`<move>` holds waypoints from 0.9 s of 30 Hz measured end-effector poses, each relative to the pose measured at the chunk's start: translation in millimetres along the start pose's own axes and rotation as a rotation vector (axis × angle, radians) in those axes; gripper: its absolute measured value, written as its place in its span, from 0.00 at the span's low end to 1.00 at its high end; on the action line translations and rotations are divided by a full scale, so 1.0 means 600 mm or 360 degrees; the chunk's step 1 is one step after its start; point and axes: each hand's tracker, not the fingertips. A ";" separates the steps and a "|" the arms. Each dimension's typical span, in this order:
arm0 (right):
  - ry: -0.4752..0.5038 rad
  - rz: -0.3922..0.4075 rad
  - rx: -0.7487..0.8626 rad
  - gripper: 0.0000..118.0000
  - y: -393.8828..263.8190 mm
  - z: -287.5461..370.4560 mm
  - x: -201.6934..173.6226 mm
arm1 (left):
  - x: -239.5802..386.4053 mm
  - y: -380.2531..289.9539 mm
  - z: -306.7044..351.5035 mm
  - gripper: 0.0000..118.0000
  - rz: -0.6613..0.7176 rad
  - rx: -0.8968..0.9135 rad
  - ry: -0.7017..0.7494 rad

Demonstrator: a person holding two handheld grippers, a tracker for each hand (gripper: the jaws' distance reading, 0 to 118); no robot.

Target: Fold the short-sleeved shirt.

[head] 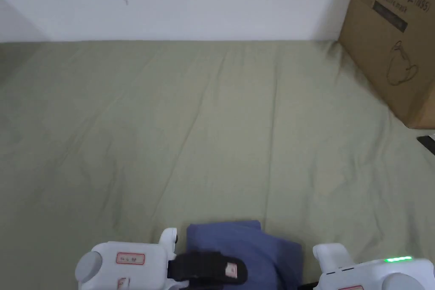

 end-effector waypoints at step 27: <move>-0.0164 0.0280 0.0160 0.00 -0.051 0.047 -0.159 | -0.009 0.062 0.569 0.50 -0.0298 -0.0011 0.2677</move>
